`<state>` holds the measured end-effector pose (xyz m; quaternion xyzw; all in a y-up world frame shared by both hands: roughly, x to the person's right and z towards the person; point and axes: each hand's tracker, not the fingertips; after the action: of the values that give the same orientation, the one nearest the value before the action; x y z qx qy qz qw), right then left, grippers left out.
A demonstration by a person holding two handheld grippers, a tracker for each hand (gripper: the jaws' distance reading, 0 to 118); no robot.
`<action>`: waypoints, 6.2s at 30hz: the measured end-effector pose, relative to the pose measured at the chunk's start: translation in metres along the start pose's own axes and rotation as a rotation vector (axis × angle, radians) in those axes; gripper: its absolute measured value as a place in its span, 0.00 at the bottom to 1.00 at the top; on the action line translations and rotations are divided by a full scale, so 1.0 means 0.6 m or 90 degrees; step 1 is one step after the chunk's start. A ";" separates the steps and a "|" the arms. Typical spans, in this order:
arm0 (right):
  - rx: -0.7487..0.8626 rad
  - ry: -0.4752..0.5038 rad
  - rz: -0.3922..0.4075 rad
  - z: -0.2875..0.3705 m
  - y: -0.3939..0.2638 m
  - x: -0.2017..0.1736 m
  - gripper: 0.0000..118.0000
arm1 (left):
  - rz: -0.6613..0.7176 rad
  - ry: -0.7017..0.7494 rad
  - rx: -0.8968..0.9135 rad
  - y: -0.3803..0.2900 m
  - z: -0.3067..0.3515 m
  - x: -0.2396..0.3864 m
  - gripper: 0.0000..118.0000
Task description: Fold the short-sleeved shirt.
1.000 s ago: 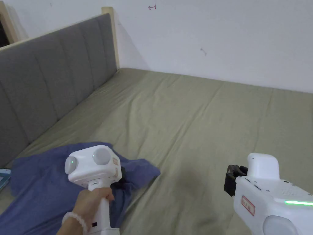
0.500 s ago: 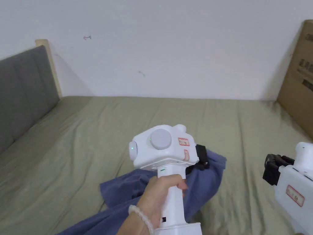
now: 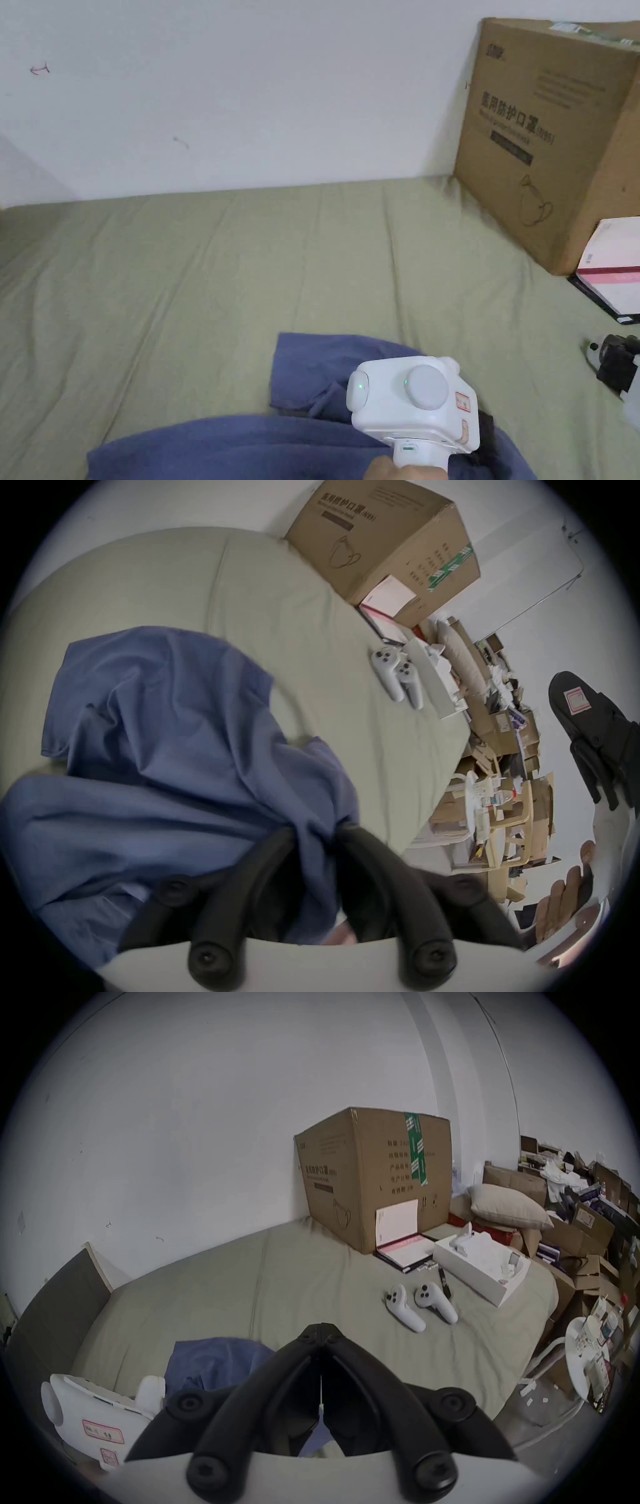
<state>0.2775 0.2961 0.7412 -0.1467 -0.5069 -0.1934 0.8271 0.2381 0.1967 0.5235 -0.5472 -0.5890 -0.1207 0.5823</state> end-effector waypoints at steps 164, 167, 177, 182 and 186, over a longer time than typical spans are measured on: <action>-0.402 0.063 0.151 -0.648 0.082 -0.309 0.04 | 0.209 0.538 0.211 0.217 0.309 -0.750 0.02; -0.403 0.074 0.149 -0.638 0.068 -0.274 0.04 | 0.201 0.526 0.212 0.177 0.320 -0.741 0.02; -0.388 0.100 0.136 -0.381 0.001 -0.176 0.04 | 0.151 0.504 0.244 -0.052 0.403 -0.609 0.02; -0.399 0.107 0.132 -0.223 -0.078 -0.106 0.04 | 0.132 0.518 0.229 -0.213 0.426 -0.540 0.02; -0.403 0.102 0.110 -0.130 -0.136 -0.053 0.04 | 0.127 0.511 0.210 -0.329 0.433 -0.502 0.02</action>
<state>0.2869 0.1952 0.6820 -0.4229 -0.3411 -0.2814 0.7909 -0.1444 0.1740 0.2988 -0.4110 -0.2719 -0.1707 0.8532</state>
